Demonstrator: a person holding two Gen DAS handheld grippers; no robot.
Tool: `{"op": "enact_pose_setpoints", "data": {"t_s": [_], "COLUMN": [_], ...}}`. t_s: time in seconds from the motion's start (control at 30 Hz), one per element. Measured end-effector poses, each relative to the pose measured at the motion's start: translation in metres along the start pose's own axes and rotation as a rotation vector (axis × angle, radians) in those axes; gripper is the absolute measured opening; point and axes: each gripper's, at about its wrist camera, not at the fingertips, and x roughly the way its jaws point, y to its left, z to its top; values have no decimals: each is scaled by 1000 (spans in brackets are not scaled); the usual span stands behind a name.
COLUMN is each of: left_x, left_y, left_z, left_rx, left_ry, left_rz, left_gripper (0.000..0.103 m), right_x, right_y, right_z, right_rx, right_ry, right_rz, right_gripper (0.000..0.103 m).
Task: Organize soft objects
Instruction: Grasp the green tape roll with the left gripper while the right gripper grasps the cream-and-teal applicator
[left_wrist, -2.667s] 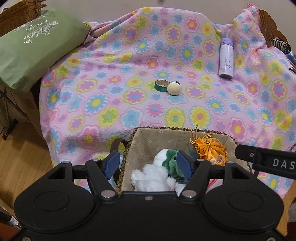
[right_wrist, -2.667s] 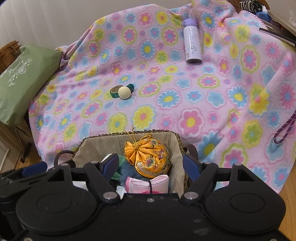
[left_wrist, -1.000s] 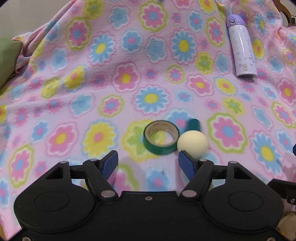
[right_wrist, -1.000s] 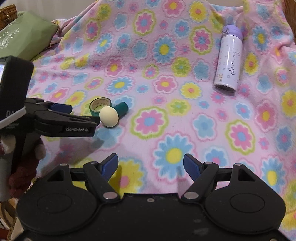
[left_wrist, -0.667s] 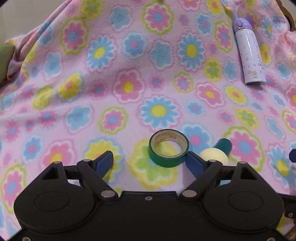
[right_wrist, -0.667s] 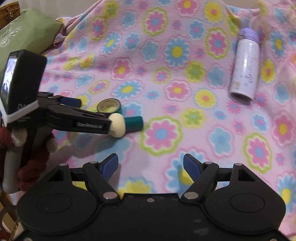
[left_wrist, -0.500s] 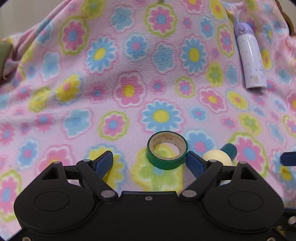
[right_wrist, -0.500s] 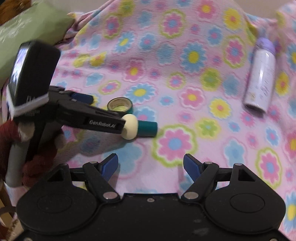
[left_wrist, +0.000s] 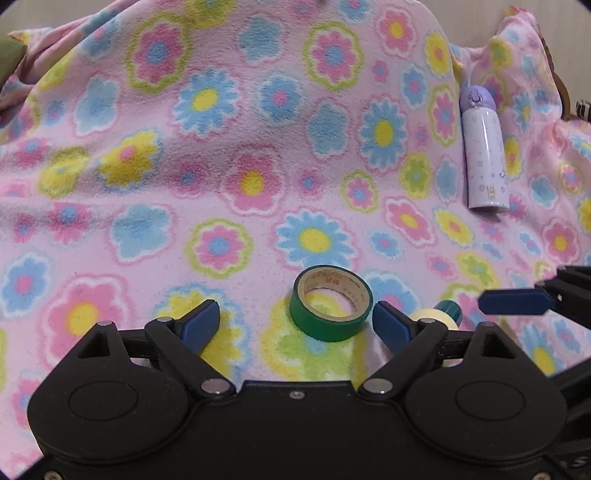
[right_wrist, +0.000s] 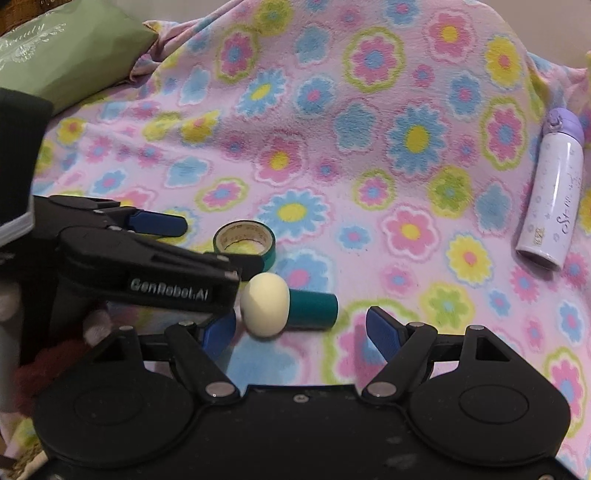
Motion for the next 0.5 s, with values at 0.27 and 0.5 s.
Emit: {"op": "enact_pose_setpoints", "data": {"t_s": [0.27, 0.5], "left_x": [0, 4], "left_y": [0, -12], "left_z": [-1, -2], "left_rx": [6, 71], "left_ry": [1, 21], "left_rz": [9, 61], "left_gripper": [88, 90], "right_x": [1, -14], "right_y": [-9, -44], "right_z": [-7, -14], "right_rx": [14, 129], "right_ry": [-34, -48], "right_rz": [0, -173], "right_gripper": [56, 58]}}
